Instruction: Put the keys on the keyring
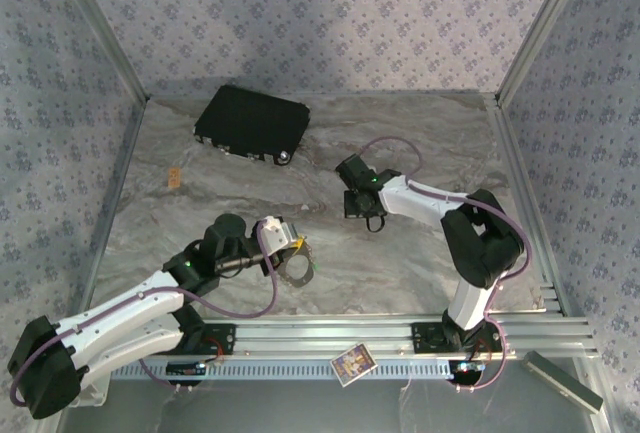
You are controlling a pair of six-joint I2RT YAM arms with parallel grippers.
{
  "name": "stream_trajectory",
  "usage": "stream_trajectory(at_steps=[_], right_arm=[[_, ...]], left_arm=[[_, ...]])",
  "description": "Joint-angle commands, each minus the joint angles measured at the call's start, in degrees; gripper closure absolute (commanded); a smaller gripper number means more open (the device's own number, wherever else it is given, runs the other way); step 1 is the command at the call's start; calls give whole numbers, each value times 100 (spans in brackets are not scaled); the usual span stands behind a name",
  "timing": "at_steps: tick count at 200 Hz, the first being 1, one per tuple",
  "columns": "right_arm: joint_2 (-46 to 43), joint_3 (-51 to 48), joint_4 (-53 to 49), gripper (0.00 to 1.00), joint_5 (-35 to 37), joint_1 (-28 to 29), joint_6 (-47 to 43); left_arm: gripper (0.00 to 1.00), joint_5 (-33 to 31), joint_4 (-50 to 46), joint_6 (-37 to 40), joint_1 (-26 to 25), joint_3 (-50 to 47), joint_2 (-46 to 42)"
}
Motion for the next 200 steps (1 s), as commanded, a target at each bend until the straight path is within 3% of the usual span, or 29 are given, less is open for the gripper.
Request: stream_trajectory(at_steps=[1, 135, 146, 157, 200], right_arm=[[-101, 148, -558, 100, 136, 201, -418], [390, 165, -289, 100, -553, 509, -486], [390, 157, -275, 84, -499, 509, -425], [369, 124, -212, 76, -547, 502, -370], [193, -83, 65, 70, -515, 517, 138]], left_arm=[[100, 108, 96, 108, -51, 154, -84], [100, 80, 116, 64, -53, 154, -40], [100, 77, 111, 74, -52, 154, -38], [100, 73, 111, 73, -52, 154, -34], [100, 77, 117, 77, -48, 154, -22]])
